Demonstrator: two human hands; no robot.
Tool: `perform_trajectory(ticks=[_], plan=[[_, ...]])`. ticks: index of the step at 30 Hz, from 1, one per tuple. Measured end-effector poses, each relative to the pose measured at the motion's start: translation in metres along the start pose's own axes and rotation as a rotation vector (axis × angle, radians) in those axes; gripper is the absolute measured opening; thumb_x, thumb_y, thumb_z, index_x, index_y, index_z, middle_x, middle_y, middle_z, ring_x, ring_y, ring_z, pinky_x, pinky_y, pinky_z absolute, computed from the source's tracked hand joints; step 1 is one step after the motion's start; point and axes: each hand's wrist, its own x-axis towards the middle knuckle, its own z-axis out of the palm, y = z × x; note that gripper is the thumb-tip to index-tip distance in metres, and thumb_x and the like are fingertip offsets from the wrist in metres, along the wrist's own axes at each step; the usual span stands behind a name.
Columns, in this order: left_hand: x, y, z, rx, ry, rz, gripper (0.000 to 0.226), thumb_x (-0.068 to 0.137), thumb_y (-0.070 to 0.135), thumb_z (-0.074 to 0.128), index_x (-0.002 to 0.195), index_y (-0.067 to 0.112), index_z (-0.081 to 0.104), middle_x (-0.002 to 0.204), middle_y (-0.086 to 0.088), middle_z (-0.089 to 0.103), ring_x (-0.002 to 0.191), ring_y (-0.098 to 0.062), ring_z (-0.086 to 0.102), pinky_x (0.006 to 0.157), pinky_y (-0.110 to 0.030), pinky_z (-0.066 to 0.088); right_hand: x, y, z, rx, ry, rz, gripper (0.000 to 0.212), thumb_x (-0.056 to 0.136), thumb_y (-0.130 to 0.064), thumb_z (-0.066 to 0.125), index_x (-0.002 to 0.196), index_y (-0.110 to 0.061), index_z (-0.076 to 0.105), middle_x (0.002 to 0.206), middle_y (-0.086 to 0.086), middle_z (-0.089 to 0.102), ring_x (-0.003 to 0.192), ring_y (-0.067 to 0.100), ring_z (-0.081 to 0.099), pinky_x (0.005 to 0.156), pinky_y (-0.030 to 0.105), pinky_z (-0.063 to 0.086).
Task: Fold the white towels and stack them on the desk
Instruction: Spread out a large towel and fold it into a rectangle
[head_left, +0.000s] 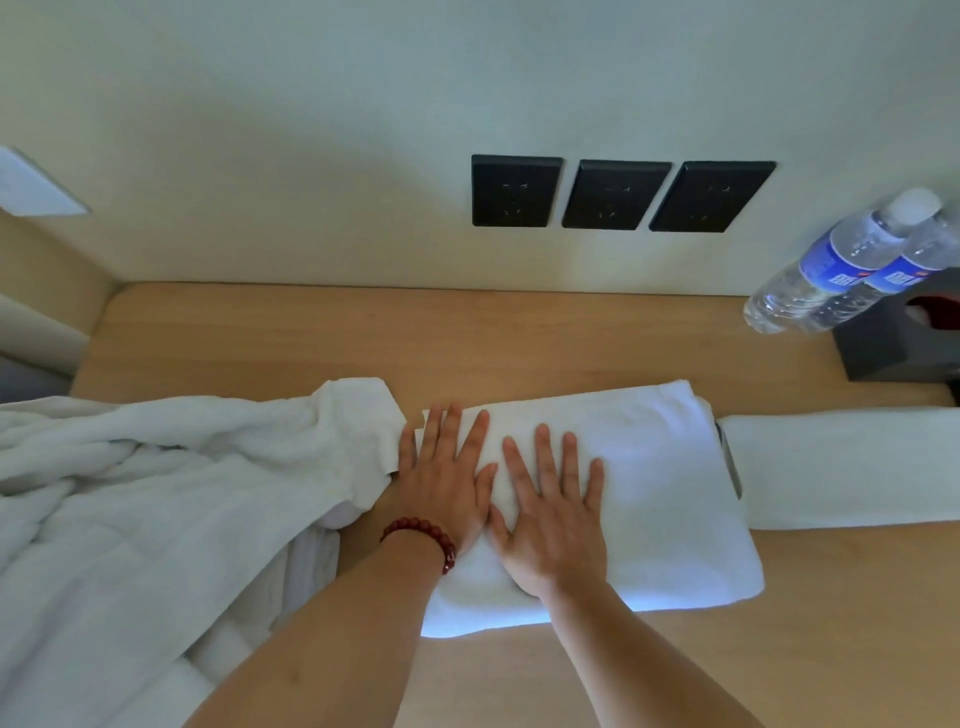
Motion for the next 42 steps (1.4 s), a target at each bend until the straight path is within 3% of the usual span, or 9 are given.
perform_trajectory(ticks=[6,12,15,19,25,31,36,38,42], plan=[[-0.01,0.012,0.004,-0.035,0.015,-0.141,0.063,0.101,0.05,0.002,0.149,0.023,-0.029,0.163,-0.007,-0.026,0.15,-0.022,-0.025,0.122,-0.05,-0.009,0.001,-0.001,-0.004,0.007,-0.032,0.012,0.071,0.097,-0.065,0.026,0.16,-0.036,0.011,0.169,0.004,-0.001,0.155,0.033,-0.005,0.121,0.063,0.004],[-0.039,0.015,0.026,-0.039,0.073,-0.195,0.069,0.097,0.053,-0.003,0.156,0.02,-0.019,0.162,-0.006,-0.027,0.15,-0.024,-0.024,0.123,-0.05,-0.005,0.004,0.006,-0.021,0.106,-0.165,-0.069,0.067,0.096,-0.061,0.006,0.156,-0.041,-0.016,0.163,-0.003,-0.03,0.148,0.024,-0.032,0.12,0.055,-0.015],[-0.04,0.017,0.031,-0.017,0.114,-0.22,0.071,0.097,0.054,-0.004,0.158,0.017,-0.01,0.165,-0.009,-0.015,0.153,-0.026,-0.014,0.123,-0.05,-0.001,0.002,0.02,-0.033,0.143,-0.168,-0.095,0.069,0.092,-0.062,-0.004,0.158,-0.042,-0.01,0.166,-0.006,-0.022,0.151,0.02,-0.025,0.122,0.053,-0.013],[-0.042,0.02,0.033,-0.042,0.181,-0.207,0.069,0.101,0.048,0.013,0.16,0.013,0.009,0.167,-0.012,0.004,0.154,-0.027,0.001,0.123,-0.051,0.01,-0.005,0.065,-0.031,0.063,-0.022,-0.038,0.067,0.099,-0.064,0.011,0.16,-0.036,0.016,0.169,0.001,0.008,0.156,0.027,0.004,0.122,0.057,-0.001],[-0.044,0.017,0.033,-0.077,0.232,-0.166,0.071,0.095,0.04,0.029,0.159,0.013,0.017,0.166,-0.011,0.01,0.154,-0.025,0.006,0.122,-0.049,0.016,-0.007,0.145,-0.024,-0.075,-0.001,-0.083,0.069,0.099,-0.066,0.018,0.16,-0.037,0.007,0.169,0.004,0.004,0.155,0.031,0.004,0.122,0.06,0.007],[-0.045,0.016,0.032,-0.057,0.221,-0.171,0.071,0.094,0.038,0.028,0.159,0.012,0.017,0.166,-0.011,0.012,0.154,-0.026,0.009,0.122,-0.049,0.02,-0.007,0.142,-0.02,-0.071,-0.005,-0.076,0.072,0.098,-0.066,0.022,0.16,-0.038,0.0,0.169,0.003,-0.001,0.155,0.029,-0.004,0.123,0.057,0.003],[-0.043,0.02,0.027,-0.003,0.162,-0.193,0.074,0.094,0.042,0.023,0.159,0.01,0.011,0.166,-0.013,0.007,0.154,-0.027,0.005,0.122,-0.049,0.018,-0.006,0.141,-0.022,-0.056,-0.01,-0.08,0.072,0.097,-0.066,0.025,0.16,-0.037,0.006,0.169,0.004,0.002,0.155,0.03,0.0,0.123,0.058,0.005],[-0.041,0.023,0.021,0.044,0.114,-0.202,0.076,0.093,0.044,0.019,0.159,0.007,0.008,0.166,-0.016,0.005,0.154,-0.028,0.004,0.123,-0.048,0.016,-0.006,0.141,-0.024,-0.048,-0.038,-0.074,0.072,0.097,-0.067,0.021,0.16,-0.039,0.001,0.169,0.003,-0.003,0.155,0.029,-0.004,0.123,0.057,0.002],[-0.039,0.036,0.009,0.096,0.026,-0.268,0.078,0.091,0.044,0.007,0.157,0.002,0.0,0.165,-0.018,-0.002,0.154,-0.03,-0.001,0.124,-0.048,0.007,-0.002,0.144,-0.035,-0.023,-0.178,-0.1,0.072,0.094,-0.071,0.008,0.151,-0.044,-0.026,0.161,-0.004,-0.034,0.149,0.023,-0.031,0.122,0.053,-0.012]])
